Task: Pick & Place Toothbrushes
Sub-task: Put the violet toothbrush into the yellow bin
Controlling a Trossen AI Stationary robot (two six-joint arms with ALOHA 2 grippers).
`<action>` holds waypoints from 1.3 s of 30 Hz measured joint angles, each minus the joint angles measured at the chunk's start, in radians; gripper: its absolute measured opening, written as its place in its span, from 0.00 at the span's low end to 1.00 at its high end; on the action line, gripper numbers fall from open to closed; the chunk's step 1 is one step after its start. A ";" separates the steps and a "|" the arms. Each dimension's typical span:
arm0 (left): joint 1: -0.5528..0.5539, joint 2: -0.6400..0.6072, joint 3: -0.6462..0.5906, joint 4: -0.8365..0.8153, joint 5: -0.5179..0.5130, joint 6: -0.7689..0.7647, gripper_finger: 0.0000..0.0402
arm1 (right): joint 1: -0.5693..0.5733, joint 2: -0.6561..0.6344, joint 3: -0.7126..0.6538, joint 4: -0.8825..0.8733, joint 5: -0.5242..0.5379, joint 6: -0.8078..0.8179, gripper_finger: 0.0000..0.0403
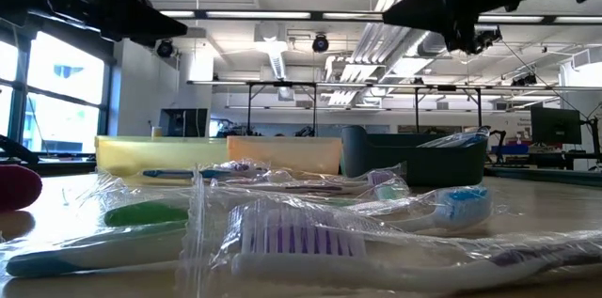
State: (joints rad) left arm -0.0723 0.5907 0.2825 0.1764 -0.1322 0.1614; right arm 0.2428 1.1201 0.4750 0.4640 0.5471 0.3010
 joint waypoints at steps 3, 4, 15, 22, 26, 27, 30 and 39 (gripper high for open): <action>0.000 0.000 0.000 0.000 0.000 0.000 0.00 | 0.015 0.000 0.035 -0.018 0.000 -0.018 0.01; 0.000 0.000 0.000 0.000 0.000 -0.001 0.00 | 0.019 0.000 0.047 -0.029 0.000 -0.018 0.01; 0.000 0.000 0.000 0.001 0.000 -0.001 0.00 | 0.041 0.104 0.226 -0.218 0.001 -0.079 0.00; 0.000 0.000 0.000 0.001 0.000 -0.002 0.00 | 0.041 0.219 0.306 -0.230 -0.036 -0.148 0.00; 0.000 0.000 0.000 0.001 0.000 -0.003 0.00 | 0.041 0.269 0.344 -0.232 -0.091 -0.121 0.00; 0.000 0.001 0.000 0.000 0.000 -0.003 0.00 | 0.041 0.283 0.358 -0.232 -0.104 -0.117 0.00; 0.000 0.000 0.000 0.000 0.000 -0.003 0.00 | 0.041 0.321 0.401 -0.268 -0.112 -0.126 0.00; 0.000 0.001 0.000 0.000 0.000 -0.003 0.00 | 0.032 0.347 0.433 -0.288 -0.112 -0.218 0.00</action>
State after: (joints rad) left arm -0.0723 0.5915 0.2825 0.1764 -0.1324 0.1585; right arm 0.2749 1.4673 0.9085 0.1761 0.4351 0.0830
